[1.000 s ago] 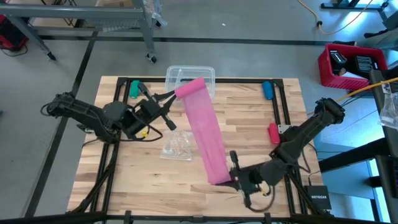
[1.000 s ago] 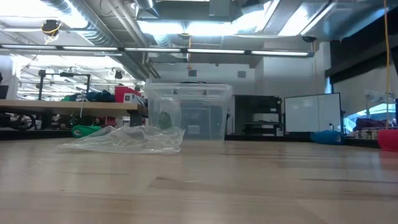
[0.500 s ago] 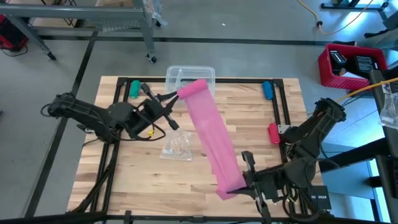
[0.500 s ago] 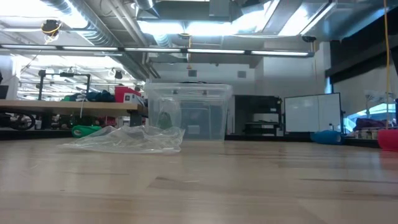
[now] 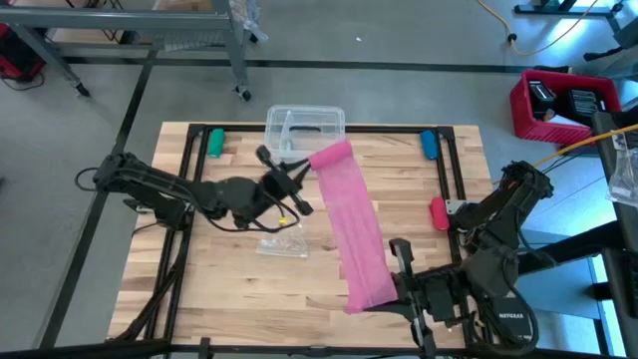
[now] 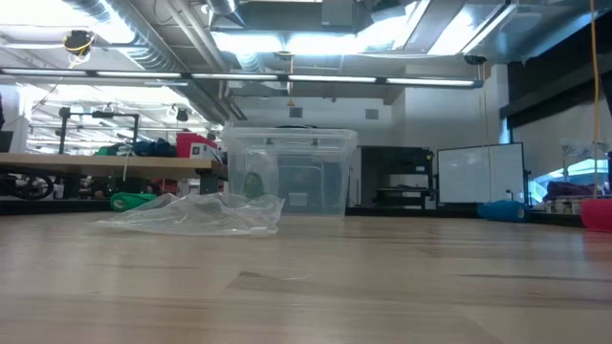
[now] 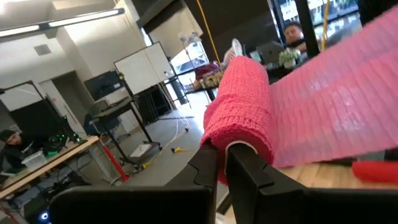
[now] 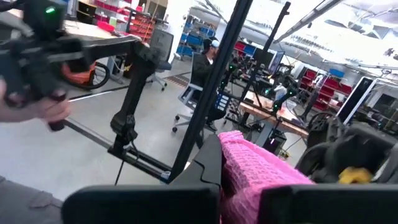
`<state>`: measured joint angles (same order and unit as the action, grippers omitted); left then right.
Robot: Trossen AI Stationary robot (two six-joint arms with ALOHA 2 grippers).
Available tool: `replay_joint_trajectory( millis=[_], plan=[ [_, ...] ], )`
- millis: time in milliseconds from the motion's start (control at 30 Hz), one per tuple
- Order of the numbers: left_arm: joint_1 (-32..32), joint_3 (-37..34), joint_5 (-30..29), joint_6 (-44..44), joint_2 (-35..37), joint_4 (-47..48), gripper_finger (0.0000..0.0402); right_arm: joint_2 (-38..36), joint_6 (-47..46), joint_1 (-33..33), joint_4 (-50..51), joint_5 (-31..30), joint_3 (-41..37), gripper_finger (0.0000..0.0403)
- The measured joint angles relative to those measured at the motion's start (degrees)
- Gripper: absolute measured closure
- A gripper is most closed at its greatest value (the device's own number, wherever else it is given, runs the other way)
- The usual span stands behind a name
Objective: Roll bandage
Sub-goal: Roll the pink bandage
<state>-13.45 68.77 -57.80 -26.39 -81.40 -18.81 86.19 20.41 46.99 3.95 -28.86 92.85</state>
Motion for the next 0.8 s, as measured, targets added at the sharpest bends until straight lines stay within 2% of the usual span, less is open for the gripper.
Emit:
replay_joint_trajectory(
  millis=[600,800],
  plan=[
    [-6.4,0.0,0.4,-5.2,-14.1,0.0,0.0389,0.0,-0.6,-9.6,5.0,1.2,12.8,0.0398],
    [-10.3,0.0,7.4,-8.5,-16.9,0.0,0.0389,0.0,-0.6,-13.9,9.7,0.4,16.5,0.0398]
  ],
)
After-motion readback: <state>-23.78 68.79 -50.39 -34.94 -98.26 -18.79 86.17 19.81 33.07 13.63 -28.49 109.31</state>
